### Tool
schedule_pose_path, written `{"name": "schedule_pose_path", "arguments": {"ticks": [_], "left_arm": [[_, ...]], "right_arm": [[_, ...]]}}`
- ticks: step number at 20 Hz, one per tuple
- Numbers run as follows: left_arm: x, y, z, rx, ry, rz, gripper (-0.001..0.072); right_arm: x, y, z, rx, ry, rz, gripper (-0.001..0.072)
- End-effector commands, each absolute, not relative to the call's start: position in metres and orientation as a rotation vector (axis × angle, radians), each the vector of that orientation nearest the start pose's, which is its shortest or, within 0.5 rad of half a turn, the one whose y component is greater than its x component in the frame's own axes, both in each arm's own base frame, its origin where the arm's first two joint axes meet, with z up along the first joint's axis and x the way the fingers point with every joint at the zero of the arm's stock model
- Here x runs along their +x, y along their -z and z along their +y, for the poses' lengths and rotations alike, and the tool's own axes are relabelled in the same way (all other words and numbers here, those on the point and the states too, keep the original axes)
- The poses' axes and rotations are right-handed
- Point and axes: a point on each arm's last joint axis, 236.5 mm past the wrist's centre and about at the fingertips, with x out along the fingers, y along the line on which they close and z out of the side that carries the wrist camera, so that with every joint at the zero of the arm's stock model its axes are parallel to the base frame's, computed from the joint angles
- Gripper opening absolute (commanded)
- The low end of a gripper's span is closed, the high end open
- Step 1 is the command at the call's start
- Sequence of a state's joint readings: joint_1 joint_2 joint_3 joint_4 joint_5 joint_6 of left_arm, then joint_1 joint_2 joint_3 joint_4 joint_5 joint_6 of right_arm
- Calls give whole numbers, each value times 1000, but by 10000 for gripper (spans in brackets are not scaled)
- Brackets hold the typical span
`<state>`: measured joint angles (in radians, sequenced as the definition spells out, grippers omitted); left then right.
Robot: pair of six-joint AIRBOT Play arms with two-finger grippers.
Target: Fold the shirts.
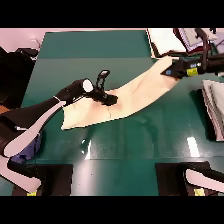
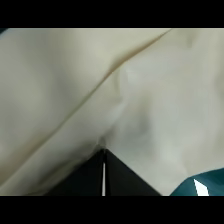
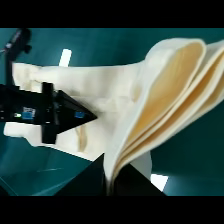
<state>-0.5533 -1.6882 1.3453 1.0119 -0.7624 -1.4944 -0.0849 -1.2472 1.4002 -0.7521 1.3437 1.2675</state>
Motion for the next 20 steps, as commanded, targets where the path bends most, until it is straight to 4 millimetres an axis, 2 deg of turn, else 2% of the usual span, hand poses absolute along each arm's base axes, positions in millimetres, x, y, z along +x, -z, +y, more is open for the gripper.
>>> {"name": "schedule_pose_path", "arguments": {"ticks": [1, 4, 7, 9, 10, 12, 14, 16, 17, 18, 19, 20], "left_arm": [[397, 52, -352, -199, 652, 1180, 23], [401, 51, -353, -223, 635, 1173, 22], [406, 42, -350, -225, 637, 1167, 23], [422, 17, -333, -236, 627, 1139, 23], [433, -1, -317, -238, 610, 1105, 23], [459, -53, -263, -208, 540, 994, 23], [475, -113, -193, -153, 434, 876, 23], [478, -174, -122, -112, 308, 751, 23], [475, -201, -94, -101, 252, 689, 23], [468, -226, -70, -104, 205, 634, 23], [462, -243, -53, -112, 173, 596, 23], [456, -255, -40, -119, 148, 568, 23]], "right_arm": [[383, -215, 181, 375, -751, 906, 16], [379, -229, 211, 378, -792, 876, 16], [375, -227, 239, 384, -832, 880, 15], [370, -225, 268, 412, -897, 893, 16], [366, -224, 286, 430, -941, 899, 16], [356, -218, 328, 431, -1041, 896, 16], [348, -205, 375, 439, -1113, 885, 16], [341, -186, 430, 403, -1177, 872, 17], [337, -176, 458, 377, -1205, 860, 21], [334, -166, 487, 352, -1235, 839, 154], [331, -158, 510, 343, -1257, 831, 359], [325, -151, 530, 331, -1286, 834, 397]]}}
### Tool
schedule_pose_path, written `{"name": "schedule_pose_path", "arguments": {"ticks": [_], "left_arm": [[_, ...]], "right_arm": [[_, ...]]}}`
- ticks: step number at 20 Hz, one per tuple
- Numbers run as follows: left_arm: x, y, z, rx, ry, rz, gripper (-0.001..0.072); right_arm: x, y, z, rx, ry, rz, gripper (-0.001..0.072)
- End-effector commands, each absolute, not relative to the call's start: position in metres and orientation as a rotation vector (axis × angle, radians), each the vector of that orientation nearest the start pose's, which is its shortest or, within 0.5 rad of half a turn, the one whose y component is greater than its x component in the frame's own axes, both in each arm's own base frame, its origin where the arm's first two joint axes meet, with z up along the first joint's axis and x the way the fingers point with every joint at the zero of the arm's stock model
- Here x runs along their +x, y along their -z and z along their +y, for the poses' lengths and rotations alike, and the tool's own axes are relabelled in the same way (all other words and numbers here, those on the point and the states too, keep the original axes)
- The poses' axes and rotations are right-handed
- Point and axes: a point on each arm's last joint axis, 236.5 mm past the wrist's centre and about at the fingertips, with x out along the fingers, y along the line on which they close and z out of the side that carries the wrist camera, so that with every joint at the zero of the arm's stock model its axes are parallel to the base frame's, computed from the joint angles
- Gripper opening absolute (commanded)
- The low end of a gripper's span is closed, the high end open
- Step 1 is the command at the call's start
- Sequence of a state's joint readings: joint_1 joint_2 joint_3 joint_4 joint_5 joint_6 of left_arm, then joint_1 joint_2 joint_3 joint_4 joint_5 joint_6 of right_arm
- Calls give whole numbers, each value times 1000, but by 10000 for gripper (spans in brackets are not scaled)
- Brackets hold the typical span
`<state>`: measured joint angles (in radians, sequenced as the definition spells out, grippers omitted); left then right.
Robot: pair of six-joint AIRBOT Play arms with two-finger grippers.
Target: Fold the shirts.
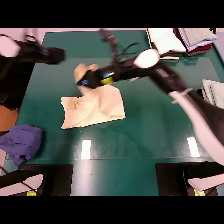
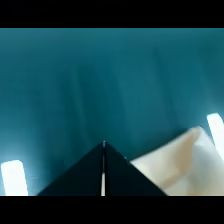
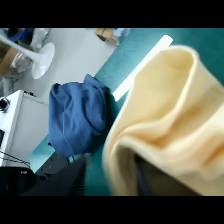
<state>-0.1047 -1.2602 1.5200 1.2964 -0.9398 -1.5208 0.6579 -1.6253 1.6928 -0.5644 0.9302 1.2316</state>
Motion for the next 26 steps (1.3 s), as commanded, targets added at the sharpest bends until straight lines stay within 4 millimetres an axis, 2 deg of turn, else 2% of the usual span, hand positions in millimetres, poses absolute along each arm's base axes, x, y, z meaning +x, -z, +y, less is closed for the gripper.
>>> {"name": "schedule_pose_path", "arguments": {"ticks": [1, 2, 3, 5, 6, 9, 11, 12, 13, 14, 15, 17, 19, 24, 26], "left_arm": [[451, -262, -32, -122, 131, 555, 23], [448, -265, -28, -124, 124, 553, 23], [445, -263, -28, -123, 125, 564, 23], [441, -256, -33, -136, 142, 598, 23], [440, -256, -37, -150, 155, 603, 23], [439, -256, -47, -158, 183, 607, 23], [437, -256, -65, -135, 225, 610, 23], [436, -256, -78, -115, 256, 605, 23], [435, -255, -90, -98, 285, 605, 23], [435, -253, -99, -92, 305, 611, 23], [434, -251, -107, -87, 321, 617, 23], [435, -245, -118, -80, 345, 631, 23], [438, -239, -121, -92, 353, 648, 24], [439, -229, -124, -98, 360, 677, 24], [439, -230, -124, -100, 362, 677, 23]], "right_arm": [[322, -148, 540, 317, -1311, 837, 396], [322, -147, 543, 300, -1323, 837, 372], [326, -147, 537, 271, -1318, 833, 362], [343, -141, 507, 191, -1257, 852, 360], [355, -132, 485, 155, -1196, 874, 360], [386, -95, 397, 108, -971, 978, 360], [392, -57, 325, 131, -793, 1097, 360], [391, -39, 296, 160, -729, 1146, 379], [388, -18, 267, 206, -667, 1197, 500], [385, 0, 247, 252, -618, 1244, 608], [381, 16, 233, 318, -580, 1287, 609], [378, 41, 224, 444, -535, 1343, 608], [381, 57, 233, 504, -539, 1357, 600], [381, 76, 300, 674, -653, 1343, 589], [379, 78, 326, 705, -710, 1331, 552]]}}
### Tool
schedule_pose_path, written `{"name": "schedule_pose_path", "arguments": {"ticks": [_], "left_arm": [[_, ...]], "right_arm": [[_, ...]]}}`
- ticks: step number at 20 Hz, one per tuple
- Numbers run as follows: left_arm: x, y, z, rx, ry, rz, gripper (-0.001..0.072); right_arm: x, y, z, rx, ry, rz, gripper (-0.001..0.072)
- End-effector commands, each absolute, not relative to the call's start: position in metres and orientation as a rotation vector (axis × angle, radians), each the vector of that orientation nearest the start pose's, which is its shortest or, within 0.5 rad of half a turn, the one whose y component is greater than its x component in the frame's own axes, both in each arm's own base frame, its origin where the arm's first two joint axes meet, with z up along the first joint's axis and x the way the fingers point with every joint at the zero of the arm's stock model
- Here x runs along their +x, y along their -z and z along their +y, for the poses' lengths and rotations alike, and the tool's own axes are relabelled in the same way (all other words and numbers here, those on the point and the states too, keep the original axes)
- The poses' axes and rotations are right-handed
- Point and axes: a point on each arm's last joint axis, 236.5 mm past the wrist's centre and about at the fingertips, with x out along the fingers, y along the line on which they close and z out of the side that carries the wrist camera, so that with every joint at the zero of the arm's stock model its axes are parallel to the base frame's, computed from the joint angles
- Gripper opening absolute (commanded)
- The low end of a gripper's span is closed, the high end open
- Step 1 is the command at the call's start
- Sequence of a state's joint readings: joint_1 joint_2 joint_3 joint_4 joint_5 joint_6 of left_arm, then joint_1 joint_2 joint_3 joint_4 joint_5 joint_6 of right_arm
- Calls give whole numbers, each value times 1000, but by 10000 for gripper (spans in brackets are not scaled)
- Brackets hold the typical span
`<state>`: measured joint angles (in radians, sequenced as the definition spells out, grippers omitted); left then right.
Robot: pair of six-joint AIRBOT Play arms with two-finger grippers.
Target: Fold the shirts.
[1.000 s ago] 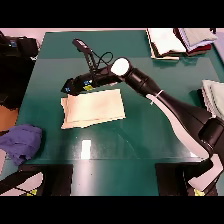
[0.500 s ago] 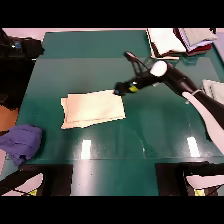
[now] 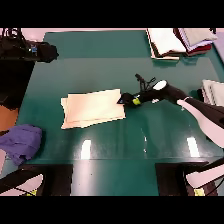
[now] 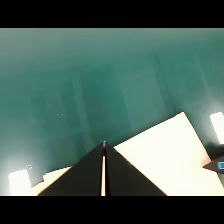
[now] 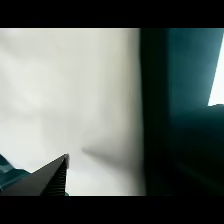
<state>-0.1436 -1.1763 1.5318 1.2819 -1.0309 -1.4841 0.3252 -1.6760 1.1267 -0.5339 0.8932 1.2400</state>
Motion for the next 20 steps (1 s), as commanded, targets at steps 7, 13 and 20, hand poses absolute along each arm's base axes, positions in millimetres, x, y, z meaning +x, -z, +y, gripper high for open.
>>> {"name": "schedule_pose_path", "arguments": {"ticks": [7, 13, 20], "left_arm": [[436, -233, -135, -148, 400, 677, 23], [411, -234, -203, -66, 542, 673, 23], [391, -245, -254, -45, 653, 627, 23]], "right_arm": [[418, 33, 369, 570, -863, 1157, 16], [469, -31, 206, 405, -576, 1011, 16], [447, -107, -89, 430, -21, 812, 16]]}}
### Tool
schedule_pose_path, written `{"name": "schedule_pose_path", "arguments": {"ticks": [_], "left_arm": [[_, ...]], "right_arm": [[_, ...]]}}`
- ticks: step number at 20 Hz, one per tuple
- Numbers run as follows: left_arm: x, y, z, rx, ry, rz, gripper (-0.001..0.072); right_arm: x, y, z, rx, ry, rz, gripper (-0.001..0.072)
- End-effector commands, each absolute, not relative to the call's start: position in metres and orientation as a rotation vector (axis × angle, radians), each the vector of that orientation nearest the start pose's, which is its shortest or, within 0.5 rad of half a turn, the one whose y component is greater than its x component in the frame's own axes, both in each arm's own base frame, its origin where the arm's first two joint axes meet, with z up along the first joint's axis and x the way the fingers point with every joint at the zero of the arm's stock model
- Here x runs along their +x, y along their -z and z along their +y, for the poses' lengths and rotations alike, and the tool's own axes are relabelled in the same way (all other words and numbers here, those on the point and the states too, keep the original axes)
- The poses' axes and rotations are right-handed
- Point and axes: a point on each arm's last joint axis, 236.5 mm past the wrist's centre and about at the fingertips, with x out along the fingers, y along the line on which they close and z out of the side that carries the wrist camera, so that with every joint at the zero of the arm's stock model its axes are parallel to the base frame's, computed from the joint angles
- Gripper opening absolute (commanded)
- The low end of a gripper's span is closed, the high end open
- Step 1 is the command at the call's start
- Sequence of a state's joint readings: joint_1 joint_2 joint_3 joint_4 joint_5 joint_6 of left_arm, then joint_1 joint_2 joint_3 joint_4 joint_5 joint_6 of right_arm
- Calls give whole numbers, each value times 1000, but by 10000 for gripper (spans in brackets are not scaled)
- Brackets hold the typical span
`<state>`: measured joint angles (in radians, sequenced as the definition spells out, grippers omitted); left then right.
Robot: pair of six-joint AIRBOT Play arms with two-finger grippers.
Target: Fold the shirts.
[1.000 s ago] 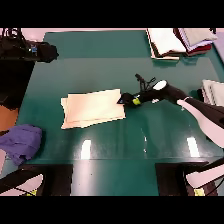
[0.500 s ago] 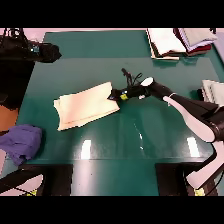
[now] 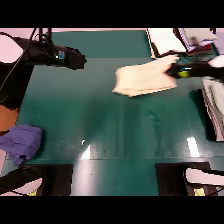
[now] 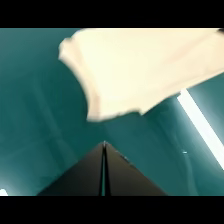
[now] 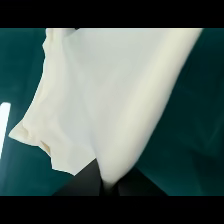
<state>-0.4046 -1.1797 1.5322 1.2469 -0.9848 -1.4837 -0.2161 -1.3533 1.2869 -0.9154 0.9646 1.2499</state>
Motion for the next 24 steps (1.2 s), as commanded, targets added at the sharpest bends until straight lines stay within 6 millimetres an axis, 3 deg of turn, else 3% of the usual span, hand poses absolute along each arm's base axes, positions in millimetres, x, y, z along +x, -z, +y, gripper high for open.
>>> {"name": "schedule_pose_path", "arguments": {"ticks": [1, 2, 4, 6, 10, 15, 17, 19, 24], "left_arm": [[390, -246, -256, -63, 657, 630, 23], [390, -246, -256, -69, 656, 632, 23], [390, -246, -256, -86, 650, 638, 23], [390, -246, -256, -88, 650, 640, 24], [389, -245, -256, -104, 644, 649, 23], [384, -238, -255, -96, 647, 684, 23], [383, -237, -255, -93, 648, 693, 23], [383, -237, -255, -93, 648, 693, 24], [383, -236, -255, -92, 648, 695, 24]], "right_arm": [[438, -114, -128, 449, 59, 774, 16], [429, -119, -159, 465, 120, 743, 16], [419, -127, -204, 466, 202, 703, 16], [420, -134, -229, 468, 234, 684, 16], [448, -159, -245, 426, 222, 636, 16], [475, -228, -262, 328, 219, 499, 16], [472, -262, -272, 273, 240, 432, 16], [468, -284, -275, 243, 248, 398, 15], [438, -284, -290, 253, 275, 447, 15]]}}
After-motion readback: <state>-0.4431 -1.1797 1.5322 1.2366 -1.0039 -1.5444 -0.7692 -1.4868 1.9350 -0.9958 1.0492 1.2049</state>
